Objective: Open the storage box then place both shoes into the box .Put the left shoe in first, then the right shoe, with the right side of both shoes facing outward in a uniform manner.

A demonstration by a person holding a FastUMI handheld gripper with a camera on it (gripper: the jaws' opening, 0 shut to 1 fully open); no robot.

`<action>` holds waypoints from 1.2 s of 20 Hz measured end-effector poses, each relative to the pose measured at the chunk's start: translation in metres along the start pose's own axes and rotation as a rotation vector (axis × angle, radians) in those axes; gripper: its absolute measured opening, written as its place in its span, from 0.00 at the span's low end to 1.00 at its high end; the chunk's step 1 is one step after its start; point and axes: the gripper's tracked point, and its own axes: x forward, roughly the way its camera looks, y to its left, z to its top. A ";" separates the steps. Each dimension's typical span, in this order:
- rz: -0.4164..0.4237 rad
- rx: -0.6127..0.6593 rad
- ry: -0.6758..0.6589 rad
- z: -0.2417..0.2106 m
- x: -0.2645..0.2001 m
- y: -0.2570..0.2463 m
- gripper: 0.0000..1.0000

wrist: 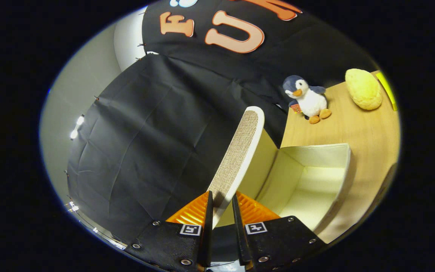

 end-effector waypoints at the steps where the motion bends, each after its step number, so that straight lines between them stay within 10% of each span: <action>1: -0.012 -0.019 0.011 -0.001 0.011 0.005 0.28; 7: -0.051 -0.121 0.042 -0.020 0.045 0.039 0.28; 13: -0.180 -0.281 0.037 -0.031 0.052 0.038 0.80; 24: -0.601 -0.430 -0.098 -0.007 -0.095 -0.117 0.90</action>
